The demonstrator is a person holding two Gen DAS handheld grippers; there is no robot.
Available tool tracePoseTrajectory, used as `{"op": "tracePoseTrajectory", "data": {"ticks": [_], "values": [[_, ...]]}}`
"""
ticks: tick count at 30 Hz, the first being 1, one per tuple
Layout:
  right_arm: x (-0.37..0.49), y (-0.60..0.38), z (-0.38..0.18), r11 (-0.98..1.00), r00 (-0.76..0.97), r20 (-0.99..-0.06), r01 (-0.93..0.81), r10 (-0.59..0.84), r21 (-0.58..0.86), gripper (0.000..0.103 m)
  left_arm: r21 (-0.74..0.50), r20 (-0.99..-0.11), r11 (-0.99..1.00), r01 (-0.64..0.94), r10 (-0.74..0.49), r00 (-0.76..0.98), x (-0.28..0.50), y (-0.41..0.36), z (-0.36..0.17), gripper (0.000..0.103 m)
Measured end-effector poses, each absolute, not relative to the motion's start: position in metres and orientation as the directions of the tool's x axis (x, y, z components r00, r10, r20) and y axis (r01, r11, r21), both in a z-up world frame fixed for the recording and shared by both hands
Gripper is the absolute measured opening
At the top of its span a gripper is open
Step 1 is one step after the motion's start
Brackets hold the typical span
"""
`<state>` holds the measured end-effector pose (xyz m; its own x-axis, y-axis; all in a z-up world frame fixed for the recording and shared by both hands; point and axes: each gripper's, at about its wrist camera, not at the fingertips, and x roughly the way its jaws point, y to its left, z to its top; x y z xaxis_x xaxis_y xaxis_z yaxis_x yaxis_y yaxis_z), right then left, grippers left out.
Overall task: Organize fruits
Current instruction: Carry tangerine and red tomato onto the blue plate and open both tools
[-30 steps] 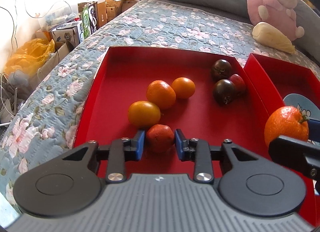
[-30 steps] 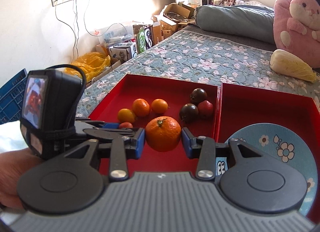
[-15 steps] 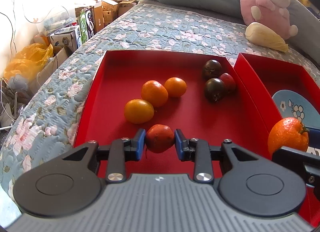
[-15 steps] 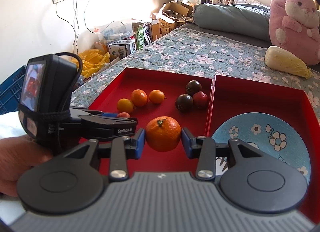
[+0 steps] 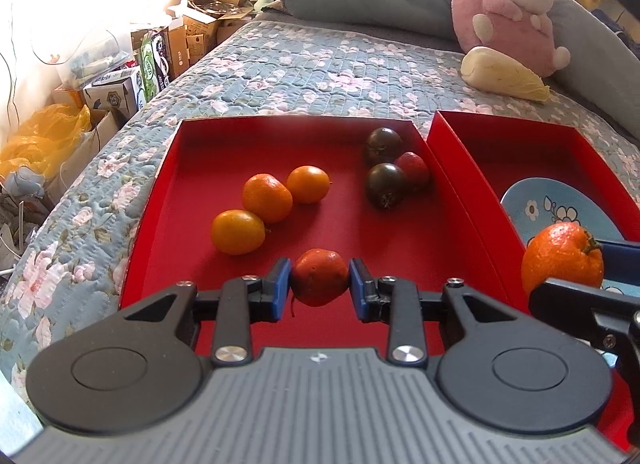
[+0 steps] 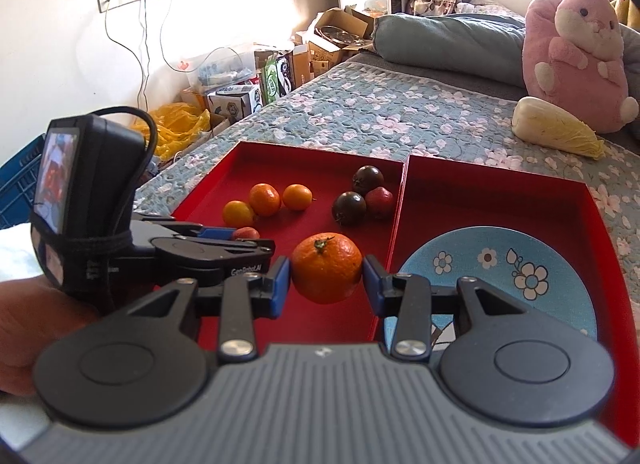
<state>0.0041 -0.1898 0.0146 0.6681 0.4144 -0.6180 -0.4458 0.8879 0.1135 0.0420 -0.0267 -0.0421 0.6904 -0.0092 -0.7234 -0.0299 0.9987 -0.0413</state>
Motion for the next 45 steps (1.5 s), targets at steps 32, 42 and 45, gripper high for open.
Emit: {"op": "tracePoseTrajectory", "data": {"ticks": [32,42,45], "values": [[0.032,-0.303,-0.039,0.979,0.685,-0.706,-0.192,0.179,0.062,0.044,-0.113,-0.636,0.977,0.178,-0.209,0.743,0.032,-0.117,-0.009,0.037],[0.040,-0.301,-0.057,0.981,0.660,-0.737,-0.194,0.146,0.020,0.044,-0.106,-0.654,0.950,0.293,-0.288,0.699,0.048,-0.161,-0.019,0.037],[0.042,-0.301,-0.057,0.981,0.660,-0.737,-0.195,0.147,0.021,0.044,-0.102,-0.662,0.943,0.317,-0.302,0.686,0.054,-0.172,-0.025,0.037]]}}
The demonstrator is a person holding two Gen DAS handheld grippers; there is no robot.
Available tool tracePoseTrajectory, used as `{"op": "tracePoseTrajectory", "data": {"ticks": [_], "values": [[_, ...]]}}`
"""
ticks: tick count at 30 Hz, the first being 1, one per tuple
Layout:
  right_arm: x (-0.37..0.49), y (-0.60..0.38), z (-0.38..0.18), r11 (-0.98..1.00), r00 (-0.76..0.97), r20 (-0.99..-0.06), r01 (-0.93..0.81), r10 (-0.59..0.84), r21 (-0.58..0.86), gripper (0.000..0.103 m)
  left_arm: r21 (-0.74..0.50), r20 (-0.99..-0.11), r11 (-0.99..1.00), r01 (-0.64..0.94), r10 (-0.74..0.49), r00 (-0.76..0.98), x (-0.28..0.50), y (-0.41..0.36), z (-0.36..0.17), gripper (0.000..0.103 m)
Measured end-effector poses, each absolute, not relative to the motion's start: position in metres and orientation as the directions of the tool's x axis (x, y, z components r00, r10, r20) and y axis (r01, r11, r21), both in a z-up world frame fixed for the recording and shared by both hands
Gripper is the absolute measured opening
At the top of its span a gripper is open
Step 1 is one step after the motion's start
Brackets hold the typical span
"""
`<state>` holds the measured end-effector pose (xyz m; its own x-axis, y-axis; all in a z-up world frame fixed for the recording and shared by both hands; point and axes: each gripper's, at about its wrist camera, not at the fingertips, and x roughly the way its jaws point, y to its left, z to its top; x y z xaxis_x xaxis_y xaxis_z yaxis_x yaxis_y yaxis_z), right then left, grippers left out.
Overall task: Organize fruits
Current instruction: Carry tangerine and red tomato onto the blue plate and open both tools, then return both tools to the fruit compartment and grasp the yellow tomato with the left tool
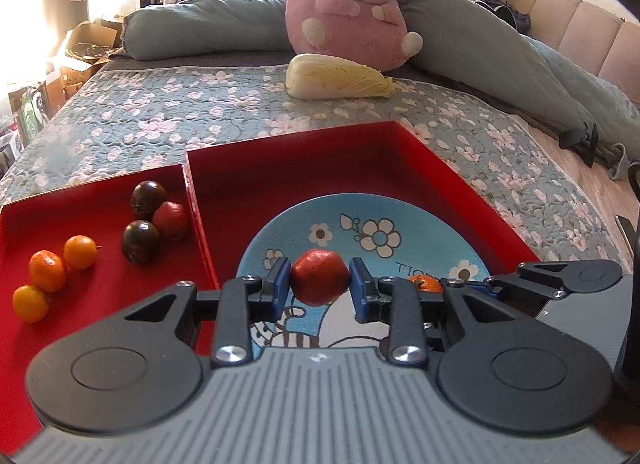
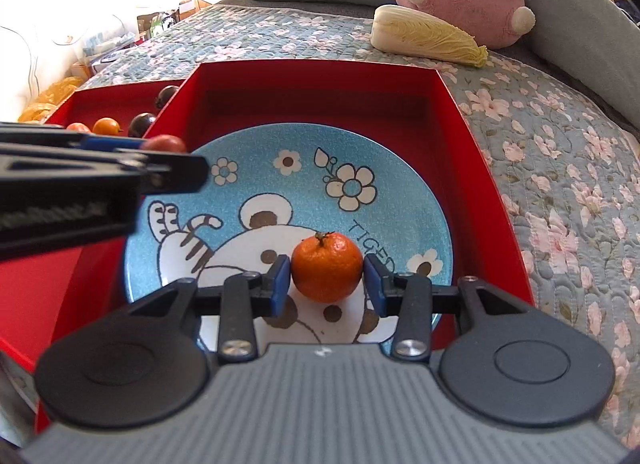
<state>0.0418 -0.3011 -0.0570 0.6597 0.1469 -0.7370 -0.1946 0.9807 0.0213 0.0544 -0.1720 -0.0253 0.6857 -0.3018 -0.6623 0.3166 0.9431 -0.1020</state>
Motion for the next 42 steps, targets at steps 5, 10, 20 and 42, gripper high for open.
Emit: {"op": "tracePoseTrajectory", "data": {"ticks": [5,10,20,42], "values": [[0.041,-0.302,-0.059,0.981,0.660,-0.737,-0.195,0.147,0.020,0.044,-0.098,-0.693,0.936,0.338,-0.308,0.651,0.060,-0.181,-0.039,0.037],[0.042,-0.303,-0.059,0.981,0.659,-0.737,-0.191,0.149,0.027,0.044,-0.090,-0.716,0.934,0.345,-0.301,0.630,0.062,-0.184,-0.049,0.037],[0.041,-0.302,-0.059,0.983,0.654,-0.744,-0.185,0.139,0.021,0.046,-0.099,-0.705,0.935,0.341,-0.308,0.639,0.059,-0.175,-0.048,0.055],[0.036,-0.282,-0.027,0.982,0.706,-0.694,-0.190,0.137,-0.001,0.062,-0.153,-0.613,0.959,0.240,-0.283,0.737,0.042,-0.129,-0.016,0.074]]}}
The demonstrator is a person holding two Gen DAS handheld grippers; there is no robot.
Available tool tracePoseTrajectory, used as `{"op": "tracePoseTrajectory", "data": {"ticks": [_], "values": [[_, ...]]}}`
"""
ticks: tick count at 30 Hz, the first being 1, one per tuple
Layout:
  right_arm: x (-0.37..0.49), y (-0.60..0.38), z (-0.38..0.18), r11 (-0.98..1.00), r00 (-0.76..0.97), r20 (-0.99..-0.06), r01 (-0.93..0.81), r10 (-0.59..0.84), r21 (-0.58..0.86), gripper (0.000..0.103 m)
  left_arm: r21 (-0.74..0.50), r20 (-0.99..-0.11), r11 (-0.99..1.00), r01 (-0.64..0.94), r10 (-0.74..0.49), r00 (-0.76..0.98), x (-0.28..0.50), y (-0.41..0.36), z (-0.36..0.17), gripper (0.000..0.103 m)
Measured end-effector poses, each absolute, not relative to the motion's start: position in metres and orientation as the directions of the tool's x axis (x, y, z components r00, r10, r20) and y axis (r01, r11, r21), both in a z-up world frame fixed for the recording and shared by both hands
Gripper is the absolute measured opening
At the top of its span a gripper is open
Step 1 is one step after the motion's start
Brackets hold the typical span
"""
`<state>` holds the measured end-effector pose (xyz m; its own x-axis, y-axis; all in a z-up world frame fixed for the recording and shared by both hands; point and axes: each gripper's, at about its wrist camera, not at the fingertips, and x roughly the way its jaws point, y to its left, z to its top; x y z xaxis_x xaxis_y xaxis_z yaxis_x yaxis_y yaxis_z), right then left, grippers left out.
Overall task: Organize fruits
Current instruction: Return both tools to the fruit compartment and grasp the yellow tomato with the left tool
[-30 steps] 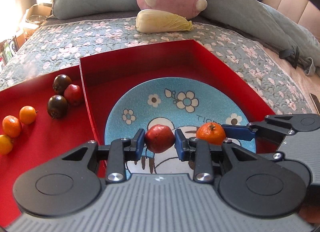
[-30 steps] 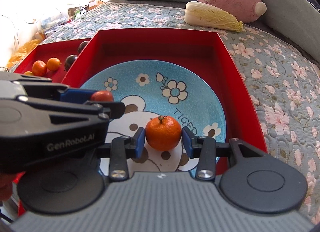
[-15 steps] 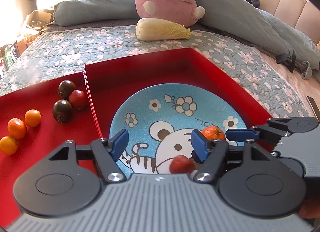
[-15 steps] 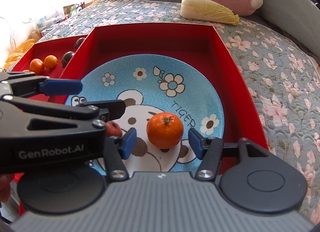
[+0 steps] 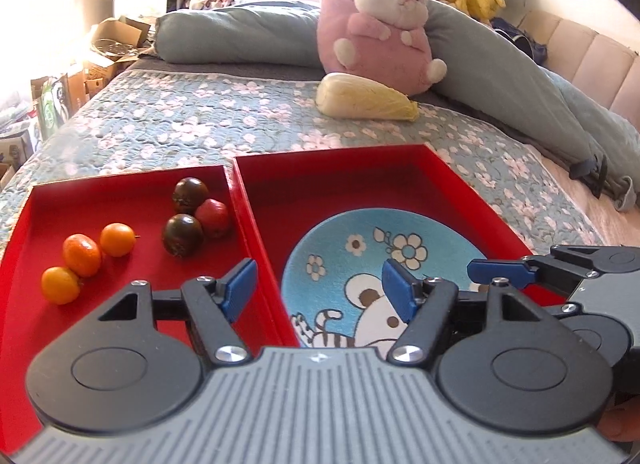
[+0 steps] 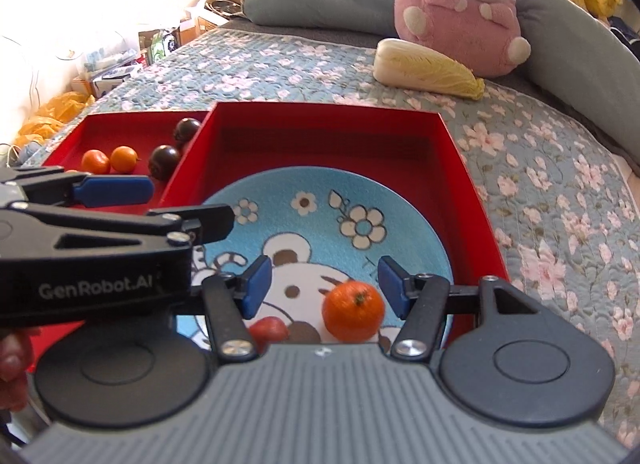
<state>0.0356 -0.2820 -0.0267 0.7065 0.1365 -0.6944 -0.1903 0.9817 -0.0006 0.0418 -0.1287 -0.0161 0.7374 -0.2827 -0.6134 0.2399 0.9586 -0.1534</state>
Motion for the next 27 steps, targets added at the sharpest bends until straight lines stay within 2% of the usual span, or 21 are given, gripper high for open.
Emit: {"op": "tracePoseTrajectory", "data": {"ticks": [20,23,27], "values": [[0.045,-0.211,-0.016,0.953,0.732,-0.650,-0.302,0.206,-0.039,0.061,-0.117,-0.660,0.991,-0.063,-0.030,0.751,0.045,-0.023,-0.032,0.074],[0.048,-0.210,-0.010,0.953,0.747,-0.624,-0.304,0.230,-0.013,0.060,-0.120,-0.673,0.985,-0.124,0.012,0.740,0.049,-0.007,-0.035,0.074],[0.048,-0.194,0.004,0.934,0.784,-0.561,-0.354,0.268,-0.049,0.060,-0.080,-0.699,0.978,-0.195,0.085,0.710,0.058,0.005,-0.043,0.074]]}}
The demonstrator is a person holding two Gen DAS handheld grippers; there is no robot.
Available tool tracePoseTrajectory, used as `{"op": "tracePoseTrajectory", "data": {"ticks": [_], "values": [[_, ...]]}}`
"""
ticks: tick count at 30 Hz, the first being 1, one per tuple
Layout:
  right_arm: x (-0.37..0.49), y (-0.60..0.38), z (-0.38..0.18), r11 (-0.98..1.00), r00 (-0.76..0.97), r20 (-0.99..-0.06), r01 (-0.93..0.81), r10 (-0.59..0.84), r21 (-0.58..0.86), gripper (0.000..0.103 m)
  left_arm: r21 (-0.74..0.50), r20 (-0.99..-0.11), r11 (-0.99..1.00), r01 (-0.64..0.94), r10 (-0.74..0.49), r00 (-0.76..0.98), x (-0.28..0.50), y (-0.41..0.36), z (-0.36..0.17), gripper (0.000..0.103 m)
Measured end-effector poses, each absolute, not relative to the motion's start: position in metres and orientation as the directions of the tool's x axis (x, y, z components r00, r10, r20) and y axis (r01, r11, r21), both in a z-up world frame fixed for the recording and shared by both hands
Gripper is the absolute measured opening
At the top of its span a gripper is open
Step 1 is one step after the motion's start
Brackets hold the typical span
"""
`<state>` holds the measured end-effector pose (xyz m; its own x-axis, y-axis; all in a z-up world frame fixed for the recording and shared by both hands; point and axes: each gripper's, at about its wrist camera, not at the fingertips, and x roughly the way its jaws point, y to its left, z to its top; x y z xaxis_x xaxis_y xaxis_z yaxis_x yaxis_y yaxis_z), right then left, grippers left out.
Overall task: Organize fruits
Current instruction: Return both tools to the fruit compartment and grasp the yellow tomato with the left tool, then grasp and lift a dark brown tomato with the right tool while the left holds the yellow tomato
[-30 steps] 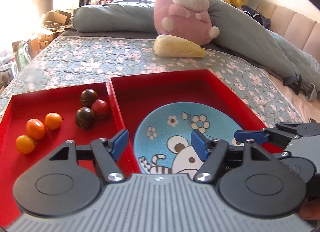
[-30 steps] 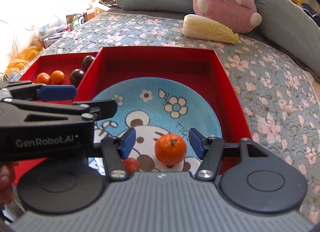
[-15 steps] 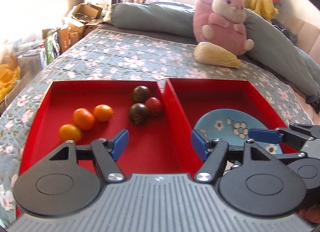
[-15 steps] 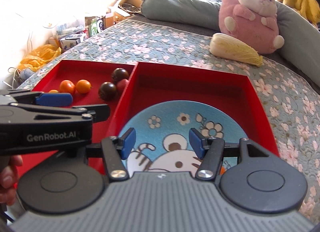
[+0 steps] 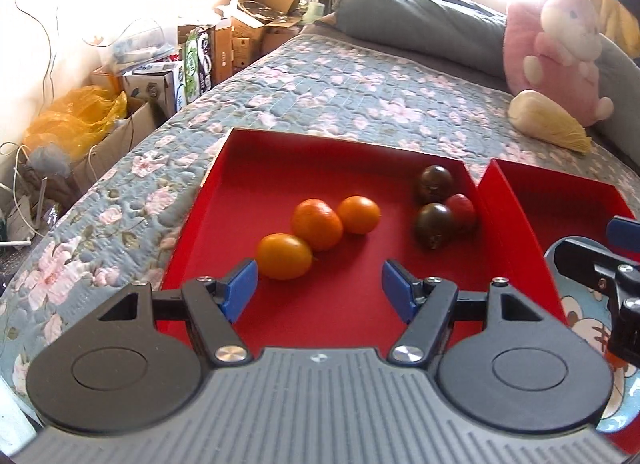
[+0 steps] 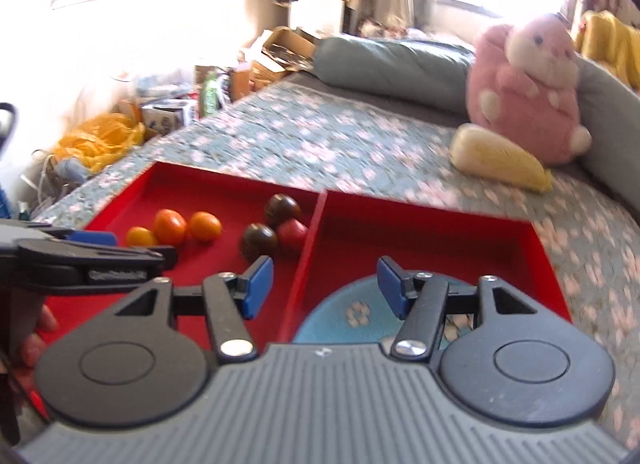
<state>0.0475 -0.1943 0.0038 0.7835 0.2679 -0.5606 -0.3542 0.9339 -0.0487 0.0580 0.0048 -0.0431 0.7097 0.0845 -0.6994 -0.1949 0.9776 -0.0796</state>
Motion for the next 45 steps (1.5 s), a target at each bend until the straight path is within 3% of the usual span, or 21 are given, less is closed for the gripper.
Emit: {"op": "tracePoseTrajectory", "data": {"ticks": [8,18,20,23,25,28,35,45], "values": [[0.079,-0.149,-0.009,0.865,0.705,-0.619,-0.495,0.346,-0.081,0.060,-0.041,-0.733,0.968,-0.249,0.140,0.666,0.078,0.016,-0.059,0.074],[0.121,-0.141,-0.030,0.901,0.615,-0.697,-0.421,0.368,0.105,0.055,0.026,-0.741,0.973,-0.231,0.173,0.648,0.099,0.016,-0.073,0.074],[0.125,-0.139,-0.035,0.906,0.603,-0.707,-0.405,0.368,0.126,0.047,0.019,-0.739,0.976,-0.218,0.161,0.654,0.102,0.017,-0.073,0.073],[0.129,-0.136,-0.039,0.913,0.606,-0.713,-0.389,0.353,0.121,0.039,0.011,-0.732,0.980,-0.198,0.142,0.666,0.105,0.016,-0.073,0.066],[0.131,-0.135,-0.039,0.918,0.610,-0.714,-0.380,0.344,0.116,0.038,-0.002,-0.726,0.984,-0.179,0.121,0.677,0.107,0.014,-0.072,0.058],[0.137,-0.134,-0.038,0.924,0.614,-0.718,-0.365,0.330,0.113,0.038,-0.002,-0.722,0.987,-0.158,0.108,0.683,0.110,0.011,-0.072,0.054],[0.147,-0.118,-0.040,0.922,0.605,-0.739,-0.384,0.297,0.056,0.041,-0.002,-0.722,0.989,-0.149,0.102,0.684,0.108,0.009,-0.072,0.047],[0.142,-0.123,-0.040,0.923,0.620,-0.728,-0.383,0.293,0.046,0.036,-0.042,-0.726,0.988,-0.149,0.072,0.684,0.102,0.012,-0.070,0.047]]}}
